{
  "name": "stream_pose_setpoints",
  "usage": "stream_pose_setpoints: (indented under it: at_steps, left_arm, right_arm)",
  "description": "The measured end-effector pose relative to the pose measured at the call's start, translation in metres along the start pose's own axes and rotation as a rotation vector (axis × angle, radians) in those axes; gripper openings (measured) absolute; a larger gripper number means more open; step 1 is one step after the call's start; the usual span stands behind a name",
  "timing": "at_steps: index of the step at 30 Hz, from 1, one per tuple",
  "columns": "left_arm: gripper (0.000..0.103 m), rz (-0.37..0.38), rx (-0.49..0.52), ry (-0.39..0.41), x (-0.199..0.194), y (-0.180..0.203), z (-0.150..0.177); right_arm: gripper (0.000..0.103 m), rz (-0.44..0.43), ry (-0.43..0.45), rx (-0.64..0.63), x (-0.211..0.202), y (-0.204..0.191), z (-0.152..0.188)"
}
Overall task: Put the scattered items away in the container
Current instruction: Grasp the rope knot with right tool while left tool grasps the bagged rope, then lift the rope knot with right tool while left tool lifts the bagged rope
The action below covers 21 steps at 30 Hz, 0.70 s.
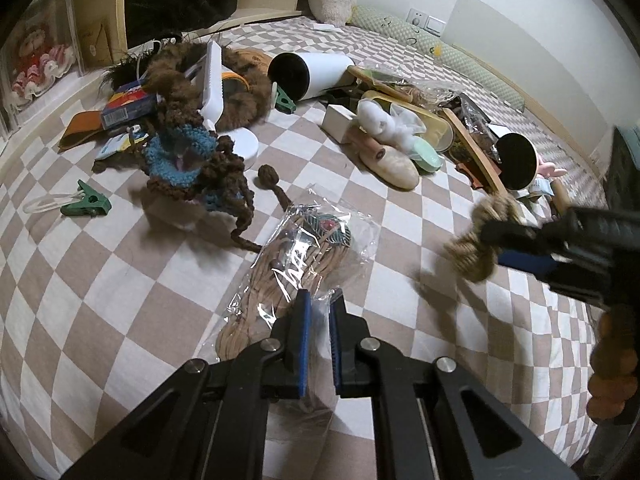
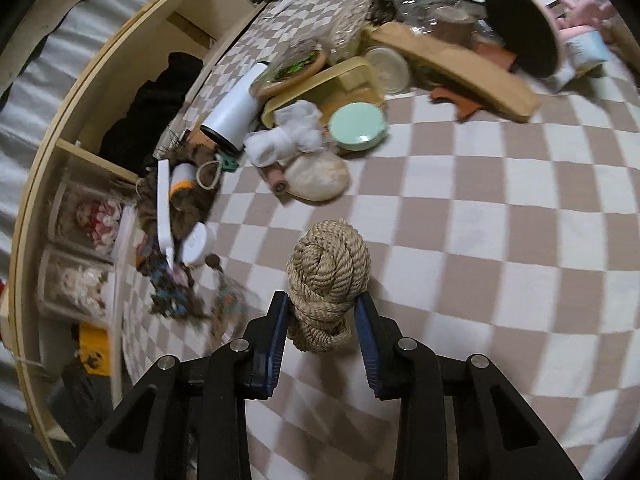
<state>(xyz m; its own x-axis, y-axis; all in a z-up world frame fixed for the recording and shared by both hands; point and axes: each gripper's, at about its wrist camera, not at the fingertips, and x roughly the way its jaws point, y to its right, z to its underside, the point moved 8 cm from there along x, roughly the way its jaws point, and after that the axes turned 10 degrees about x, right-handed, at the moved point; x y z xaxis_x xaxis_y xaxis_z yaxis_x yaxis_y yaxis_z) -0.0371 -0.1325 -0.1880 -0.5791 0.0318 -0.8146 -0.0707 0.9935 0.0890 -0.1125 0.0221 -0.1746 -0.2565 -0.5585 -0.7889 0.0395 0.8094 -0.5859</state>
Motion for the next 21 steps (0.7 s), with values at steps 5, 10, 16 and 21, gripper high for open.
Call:
stream_pose_setpoints:
  at_steps: [5,10,16,21]
  left_arm:
    - [0.006,0.037,0.007,0.036,-0.007,0.007,-0.005]
    - [0.004,0.087,0.005,0.064,-0.017,0.018,-0.010]
    - [0.004,0.140,0.004,0.087,-0.026,0.034,-0.015]
    - [0.004,0.165,0.025,0.089,-0.031,0.050,-0.014]
  right_arm:
    - [0.035,0.017,0.017,-0.022,-0.028,0.018,0.005]
    - [0.035,0.013,0.043,-0.036,-0.059,0.031,0.007]
    - [0.035,0.022,0.057,-0.051,-0.084,0.045,0.014]
    - [0.035,0.019,0.062,-0.052,-0.099,0.054,0.022]
